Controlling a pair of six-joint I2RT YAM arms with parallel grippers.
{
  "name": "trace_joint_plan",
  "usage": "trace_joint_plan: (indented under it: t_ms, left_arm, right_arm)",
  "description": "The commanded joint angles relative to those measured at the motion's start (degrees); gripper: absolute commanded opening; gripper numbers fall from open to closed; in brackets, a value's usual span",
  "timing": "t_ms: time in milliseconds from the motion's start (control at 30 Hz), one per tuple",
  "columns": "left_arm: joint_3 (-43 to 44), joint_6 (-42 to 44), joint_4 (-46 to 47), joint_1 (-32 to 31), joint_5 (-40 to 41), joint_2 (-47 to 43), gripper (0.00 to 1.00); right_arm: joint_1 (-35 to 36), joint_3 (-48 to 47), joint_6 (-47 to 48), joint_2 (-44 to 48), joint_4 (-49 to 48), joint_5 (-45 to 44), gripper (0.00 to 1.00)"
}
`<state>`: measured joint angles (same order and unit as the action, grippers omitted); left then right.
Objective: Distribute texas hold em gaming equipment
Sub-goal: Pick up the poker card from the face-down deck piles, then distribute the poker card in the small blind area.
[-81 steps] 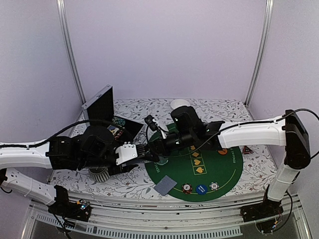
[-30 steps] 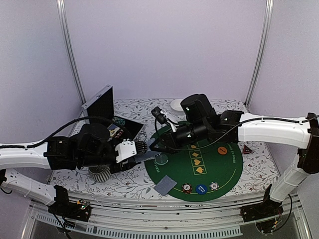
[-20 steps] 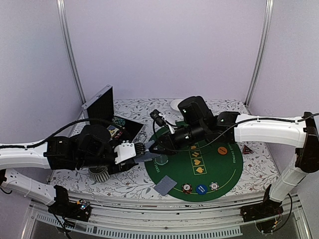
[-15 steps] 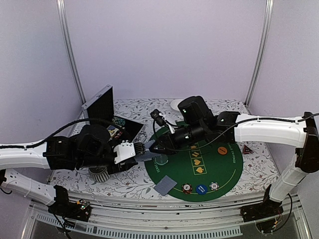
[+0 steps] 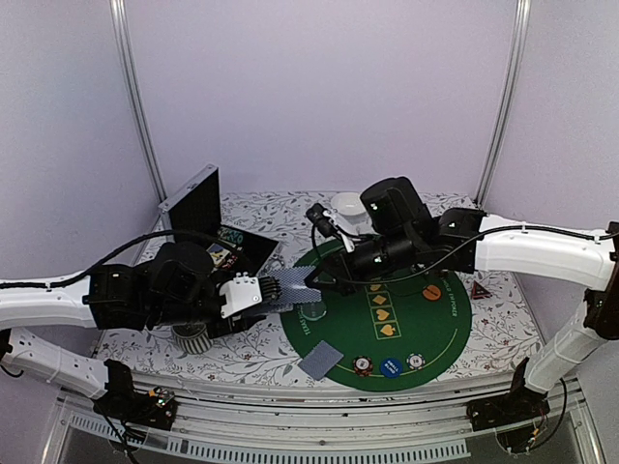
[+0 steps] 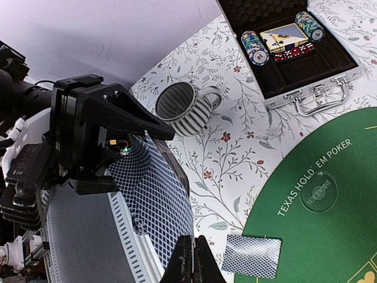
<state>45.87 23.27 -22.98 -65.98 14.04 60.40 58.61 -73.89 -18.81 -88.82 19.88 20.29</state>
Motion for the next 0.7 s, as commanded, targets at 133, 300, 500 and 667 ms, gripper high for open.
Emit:
trace_joint_plan:
  t_ms: [133,300,500,667]
  left_arm:
    - [0.1,-0.8,1.4,0.6,0.2,-1.5,0.52]
    - [0.4,-1.0,1.1,0.5,0.1,-1.7,0.52]
    - [0.3,-0.9,1.1,0.5,0.0,-1.5,0.52]
    - [0.2,-0.9,1.1,0.5,0.2,-1.7,0.52]
  right_arm:
    - [-4.9,0.8,2.5,12.0,9.5,-4.7,0.02]
    - [-7.3,4.8,2.8,13.6,18.0,-10.5,0.02]
    - [-5.6,10.0,3.2,6.9,14.7,2.4,0.02]
    - [-1.7,8.9,8.1,-2.8,10.6,15.3,0.02]
